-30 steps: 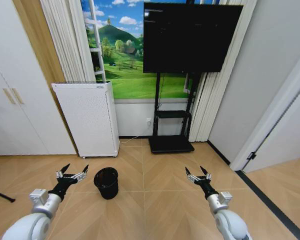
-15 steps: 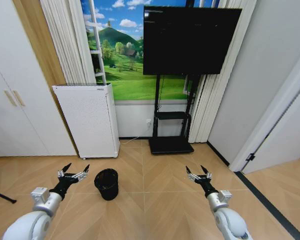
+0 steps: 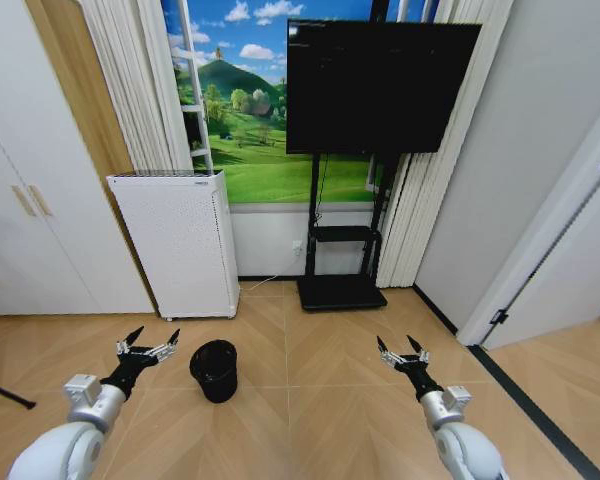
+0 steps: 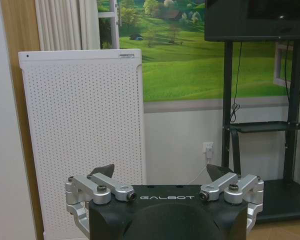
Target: Pick up the trash bin and place the garbage on the floor into it.
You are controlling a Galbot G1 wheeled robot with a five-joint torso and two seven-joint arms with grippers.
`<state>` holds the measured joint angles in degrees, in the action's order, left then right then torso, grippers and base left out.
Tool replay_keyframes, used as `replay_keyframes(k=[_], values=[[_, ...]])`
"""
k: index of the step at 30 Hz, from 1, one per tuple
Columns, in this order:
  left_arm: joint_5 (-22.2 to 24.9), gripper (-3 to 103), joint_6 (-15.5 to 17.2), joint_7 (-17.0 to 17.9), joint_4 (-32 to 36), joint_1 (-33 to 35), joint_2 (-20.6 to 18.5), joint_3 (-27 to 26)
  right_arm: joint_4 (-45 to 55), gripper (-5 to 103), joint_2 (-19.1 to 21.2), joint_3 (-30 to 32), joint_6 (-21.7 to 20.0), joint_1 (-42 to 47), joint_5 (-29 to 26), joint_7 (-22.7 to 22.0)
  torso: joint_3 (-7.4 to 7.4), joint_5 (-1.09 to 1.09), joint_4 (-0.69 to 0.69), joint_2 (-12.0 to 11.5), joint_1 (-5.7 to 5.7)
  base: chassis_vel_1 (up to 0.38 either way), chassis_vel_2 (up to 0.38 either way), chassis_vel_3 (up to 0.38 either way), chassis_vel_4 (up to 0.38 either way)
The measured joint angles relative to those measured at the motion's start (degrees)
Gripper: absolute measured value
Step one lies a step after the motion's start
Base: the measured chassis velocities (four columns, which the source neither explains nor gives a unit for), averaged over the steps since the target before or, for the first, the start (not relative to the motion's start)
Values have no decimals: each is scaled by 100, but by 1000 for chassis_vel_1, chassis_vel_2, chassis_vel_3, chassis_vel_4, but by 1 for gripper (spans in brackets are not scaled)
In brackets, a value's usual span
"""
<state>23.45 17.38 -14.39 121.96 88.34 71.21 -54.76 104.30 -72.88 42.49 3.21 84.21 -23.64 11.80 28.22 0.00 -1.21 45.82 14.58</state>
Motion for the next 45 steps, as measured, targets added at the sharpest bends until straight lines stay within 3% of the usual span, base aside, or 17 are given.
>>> replay_keyframes(k=[16, 21, 45], values=[[-2, 100, -4, 115, -74, -11, -5, 10, -11, 100, -21, -19, -17, -57, -5, 0, 230, 0, 0, 413, 181, 0, 0, 0, 0], [66, 100, 2, 371, -63, -13, -7, 54, -22, 100, -52, -42, -21, -67, 53, -20, 295, 0, 0, 520, 226, 0, 0, 0, 0], [12, 100, -77, 335, -170, -69, -45, 131, 0, 100, -95, -24, -74, 20, 175, -106, 283, 2, 1, 495, 213, 81, -75, -81, 83]])
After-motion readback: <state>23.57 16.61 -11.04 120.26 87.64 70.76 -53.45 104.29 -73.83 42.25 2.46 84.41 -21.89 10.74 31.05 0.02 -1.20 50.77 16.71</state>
